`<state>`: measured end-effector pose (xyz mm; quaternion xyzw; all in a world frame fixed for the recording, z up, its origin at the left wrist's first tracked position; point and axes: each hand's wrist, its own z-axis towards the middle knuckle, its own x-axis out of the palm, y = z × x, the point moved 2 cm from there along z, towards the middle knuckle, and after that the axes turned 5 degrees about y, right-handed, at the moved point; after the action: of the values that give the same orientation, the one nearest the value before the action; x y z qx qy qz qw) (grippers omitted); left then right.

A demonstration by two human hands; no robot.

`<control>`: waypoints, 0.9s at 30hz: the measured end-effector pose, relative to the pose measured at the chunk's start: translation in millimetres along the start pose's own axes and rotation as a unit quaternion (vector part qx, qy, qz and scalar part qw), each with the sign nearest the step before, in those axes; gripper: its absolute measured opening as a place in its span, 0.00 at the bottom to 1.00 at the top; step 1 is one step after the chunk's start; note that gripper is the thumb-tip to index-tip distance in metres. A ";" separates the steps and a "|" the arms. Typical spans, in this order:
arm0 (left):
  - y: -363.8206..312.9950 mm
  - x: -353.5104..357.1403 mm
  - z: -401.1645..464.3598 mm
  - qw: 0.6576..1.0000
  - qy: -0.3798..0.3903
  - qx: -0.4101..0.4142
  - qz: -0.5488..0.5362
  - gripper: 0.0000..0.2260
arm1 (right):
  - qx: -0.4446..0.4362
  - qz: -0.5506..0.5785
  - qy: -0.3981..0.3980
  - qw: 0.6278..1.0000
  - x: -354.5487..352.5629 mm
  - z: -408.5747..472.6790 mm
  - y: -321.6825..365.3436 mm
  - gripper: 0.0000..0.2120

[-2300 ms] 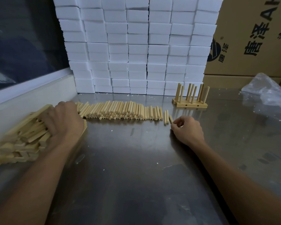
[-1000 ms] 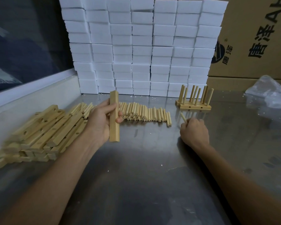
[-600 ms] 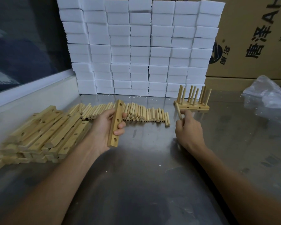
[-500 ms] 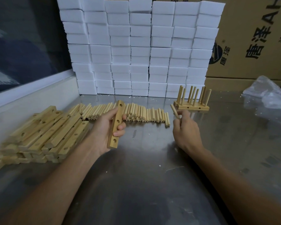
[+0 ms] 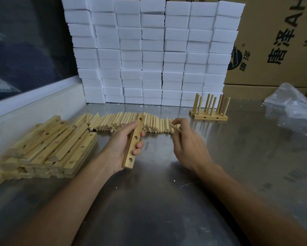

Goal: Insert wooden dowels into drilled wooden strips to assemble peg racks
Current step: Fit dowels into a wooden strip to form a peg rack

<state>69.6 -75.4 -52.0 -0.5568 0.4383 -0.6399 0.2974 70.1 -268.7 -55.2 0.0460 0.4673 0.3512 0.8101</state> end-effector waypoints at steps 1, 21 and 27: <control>0.9 0.9 -0.1 1.000 -0.002 0.000 -0.001 0.14 | -0.003 0.000 -0.010 1.000 -0.5 0.3 0.9 0.06; 5.1 3.9 -0.9 1.000 -0.003 -0.015 -0.010 0.14 | -0.023 0.052 -0.109 0.992 -9.4 3.8 10.3 0.08; 5.8 2.2 -0.3 1.000 -0.020 -0.008 -0.004 0.13 | 0.002 0.119 -0.091 0.989 -4.6 -1.4 8.1 0.06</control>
<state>68.2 -79.8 -56.2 -0.5740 0.4352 -0.6259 0.2990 63.3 -265.9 -49.4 0.1348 0.3835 0.4388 0.8014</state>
